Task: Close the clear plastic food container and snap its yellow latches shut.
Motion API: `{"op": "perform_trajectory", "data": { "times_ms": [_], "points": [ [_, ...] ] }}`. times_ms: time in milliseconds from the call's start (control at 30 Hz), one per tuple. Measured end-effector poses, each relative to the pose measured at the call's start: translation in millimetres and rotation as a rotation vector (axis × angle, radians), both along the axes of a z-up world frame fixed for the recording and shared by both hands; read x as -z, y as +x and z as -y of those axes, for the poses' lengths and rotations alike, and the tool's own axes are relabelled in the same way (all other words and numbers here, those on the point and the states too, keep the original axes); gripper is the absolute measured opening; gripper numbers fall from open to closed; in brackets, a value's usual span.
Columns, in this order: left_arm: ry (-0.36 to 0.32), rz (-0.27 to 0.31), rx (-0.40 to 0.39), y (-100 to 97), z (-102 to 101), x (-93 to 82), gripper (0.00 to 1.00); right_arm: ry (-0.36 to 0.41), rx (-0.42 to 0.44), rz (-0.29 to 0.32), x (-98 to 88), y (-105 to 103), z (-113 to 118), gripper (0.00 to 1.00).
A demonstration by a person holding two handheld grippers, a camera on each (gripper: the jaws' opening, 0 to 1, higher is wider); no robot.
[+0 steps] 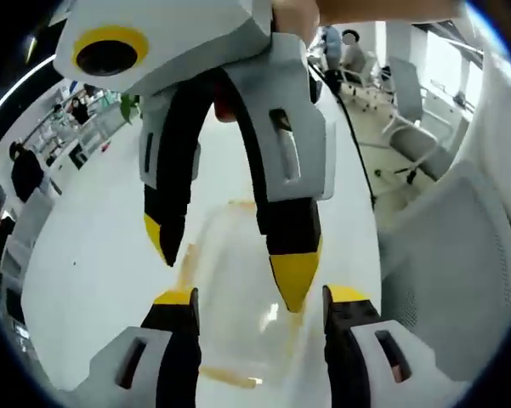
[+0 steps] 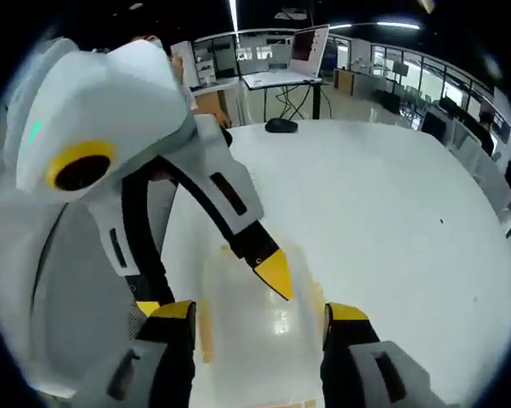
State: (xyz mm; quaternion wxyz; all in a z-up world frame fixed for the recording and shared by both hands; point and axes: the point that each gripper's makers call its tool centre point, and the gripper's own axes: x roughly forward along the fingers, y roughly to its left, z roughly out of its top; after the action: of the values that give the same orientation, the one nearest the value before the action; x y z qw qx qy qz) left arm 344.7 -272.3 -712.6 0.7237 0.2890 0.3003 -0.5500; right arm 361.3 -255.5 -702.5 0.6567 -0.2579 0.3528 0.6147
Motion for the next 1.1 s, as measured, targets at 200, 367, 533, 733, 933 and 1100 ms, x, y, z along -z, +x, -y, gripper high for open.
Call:
{"op": "perform_trajectory", "data": {
  "times_ms": [200, 367, 533, 733, 933, 1100],
  "points": [
    [-0.043, -0.020, -0.040, -0.8, -3.4, -5.4, 0.68, 0.065, 0.076, 0.015, -9.6, 2.8, 7.2, 0.63],
    [-0.085, -0.034, -0.073, -0.8, -7.7, -9.3, 0.73, 0.096, 0.121, 0.023, -8.2, -2.9, 15.9, 0.74],
    [-0.141, -0.043, -0.119, -0.4, -12.8, -11.8, 0.81, 0.115, 0.155, 0.021, -0.5, -14.5, 21.1, 0.83],
    [-0.206, -0.023, -0.184, 3.2, -22.9, -13.4, 0.88, 0.159, 0.211, 0.029, 1.3, -15.8, 25.3, 0.98],
    [-0.261, -0.011, -0.239, 8.3, -32.7, -16.1, 0.97, 0.173, 0.239, 0.053, 0.4, -14.3, 33.8, 0.99],
    [-0.279, -0.035, -0.265, 8.8, -39.9, -11.3, 0.99, 0.176, 0.253, 0.061, 2.6, -13.0, 41.5, 0.99]
  ]
}}
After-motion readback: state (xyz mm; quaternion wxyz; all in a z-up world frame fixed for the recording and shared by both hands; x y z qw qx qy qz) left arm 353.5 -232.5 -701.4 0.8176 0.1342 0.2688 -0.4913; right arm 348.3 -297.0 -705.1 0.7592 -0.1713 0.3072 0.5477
